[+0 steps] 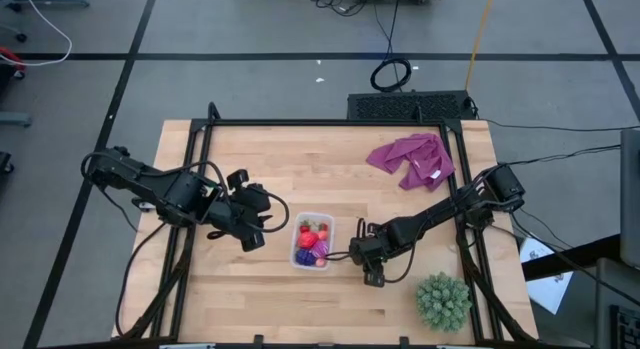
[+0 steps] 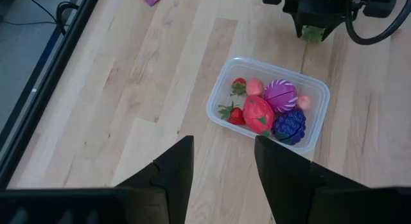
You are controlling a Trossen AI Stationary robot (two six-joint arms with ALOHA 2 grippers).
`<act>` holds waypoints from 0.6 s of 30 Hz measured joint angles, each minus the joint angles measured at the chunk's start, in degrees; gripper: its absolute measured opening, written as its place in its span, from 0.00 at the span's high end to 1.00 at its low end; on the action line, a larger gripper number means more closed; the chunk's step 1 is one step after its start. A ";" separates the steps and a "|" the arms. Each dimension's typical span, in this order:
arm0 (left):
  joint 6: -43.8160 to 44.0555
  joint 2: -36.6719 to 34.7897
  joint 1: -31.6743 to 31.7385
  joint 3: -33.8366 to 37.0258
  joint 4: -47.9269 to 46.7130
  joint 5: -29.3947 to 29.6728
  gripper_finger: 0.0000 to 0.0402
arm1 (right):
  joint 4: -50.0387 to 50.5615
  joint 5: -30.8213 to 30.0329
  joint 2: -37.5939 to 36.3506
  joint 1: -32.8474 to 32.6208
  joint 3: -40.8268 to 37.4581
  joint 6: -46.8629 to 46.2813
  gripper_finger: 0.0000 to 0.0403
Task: Pick and placing Produce into tupperware
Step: Put the red strawberry into the transparent bin
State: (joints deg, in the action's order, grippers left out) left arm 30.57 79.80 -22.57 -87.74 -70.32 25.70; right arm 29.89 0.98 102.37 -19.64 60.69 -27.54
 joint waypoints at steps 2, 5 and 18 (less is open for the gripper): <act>0.00 -0.01 -0.02 0.00 0.00 0.01 0.58 | -0.02 0.12 0.00 0.00 0.00 0.19 0.53; -0.02 0.01 -0.02 -0.02 0.00 -0.01 0.58 | -0.07 0.19 0.00 0.00 0.00 0.10 0.53; -0.04 -0.01 -0.02 0.00 0.00 -0.01 0.58 | -0.22 0.40 -0.02 -0.02 0.00 -1.75 0.53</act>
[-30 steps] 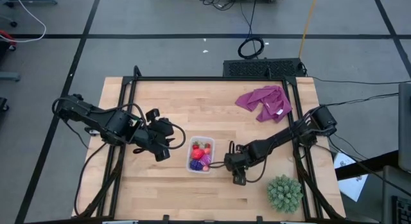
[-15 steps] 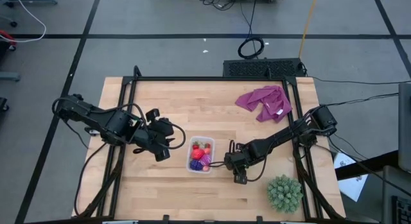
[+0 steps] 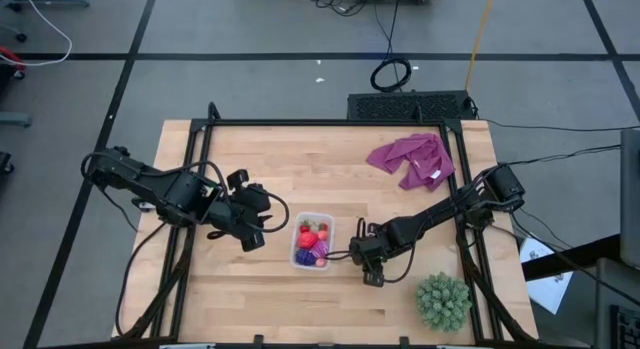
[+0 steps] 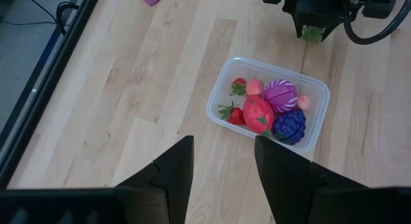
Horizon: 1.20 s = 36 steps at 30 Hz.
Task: Pick and placing Produce into tupperware
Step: Put the red strawberry into the transparent bin
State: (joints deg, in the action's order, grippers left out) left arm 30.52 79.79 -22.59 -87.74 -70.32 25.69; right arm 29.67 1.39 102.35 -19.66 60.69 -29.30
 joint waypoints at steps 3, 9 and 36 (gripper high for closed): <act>0.00 0.02 0.00 0.00 0.00 0.00 0.58 | 0.09 0.04 -0.02 0.00 0.00 -0.60 0.53; -0.02 0.00 0.00 0.00 0.00 0.00 0.58 | 0.07 0.09 -0.11 0.09 -0.28 -3.74 0.53; -0.28 0.00 0.01 0.00 -0.04 -0.02 0.58 | 0.73 1.93 -1.49 0.74 -2.95 -5.95 0.53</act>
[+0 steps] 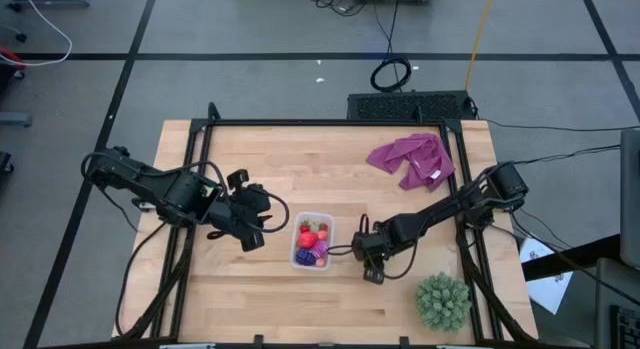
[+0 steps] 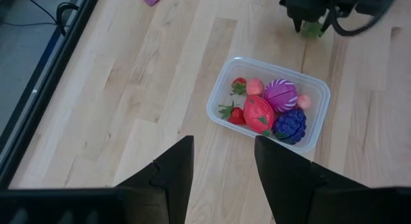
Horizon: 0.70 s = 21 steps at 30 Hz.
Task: Pick and placing Produce into tupperware
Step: Put the red strawberry into the transparent bin
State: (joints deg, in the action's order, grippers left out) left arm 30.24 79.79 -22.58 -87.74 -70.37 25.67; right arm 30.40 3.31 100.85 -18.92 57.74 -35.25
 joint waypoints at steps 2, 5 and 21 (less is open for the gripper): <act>0.02 0.02 -0.01 0.00 0.00 0.00 0.58 | 0.44 0.30 -1.21 0.27 -0.11 -0.06 0.53; 0.04 0.00 -0.01 0.00 0.00 -0.02 0.58 | 1.91 0.08 -2.65 0.26 -0.30 -0.08 0.53; 0.04 0.00 -0.01 0.00 0.04 -0.02 0.58 | 1.59 -0.18 -3.78 0.47 -0.20 2.45 0.53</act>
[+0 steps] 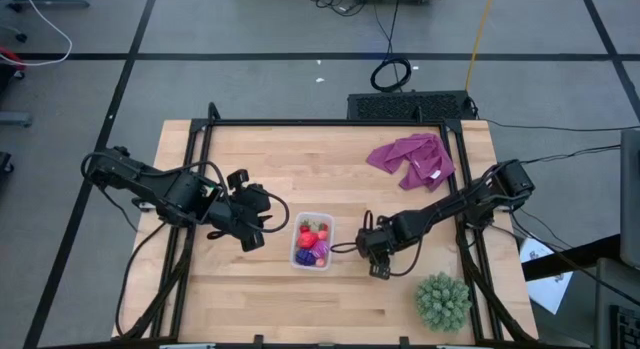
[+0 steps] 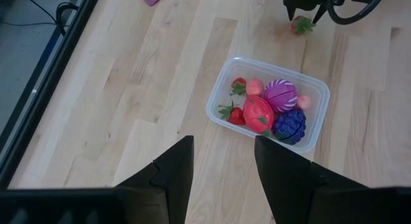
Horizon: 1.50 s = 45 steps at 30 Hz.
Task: Pick and placing Produce into tupperware
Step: Put the red strawberry into the transparent bin
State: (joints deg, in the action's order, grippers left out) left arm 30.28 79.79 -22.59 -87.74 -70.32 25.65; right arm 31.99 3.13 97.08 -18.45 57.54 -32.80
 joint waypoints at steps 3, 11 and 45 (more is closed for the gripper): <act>0.00 0.01 0.00 0.00 0.00 0.00 0.58 | -0.13 -0.06 0.00 0.38 0.04 0.58 0.53; -0.01 0.00 0.01 0.00 0.00 0.00 0.58 | -1.07 -0.04 -0.07 0.83 0.09 2.02 0.53; -0.02 0.00 0.00 0.00 0.00 0.02 0.58 | -2.14 -0.08 2.38 0.87 0.22 4.62 0.68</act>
State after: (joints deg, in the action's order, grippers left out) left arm 30.26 79.79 -22.59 -87.74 -70.32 25.67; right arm 29.84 3.05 99.46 -17.58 57.76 -28.18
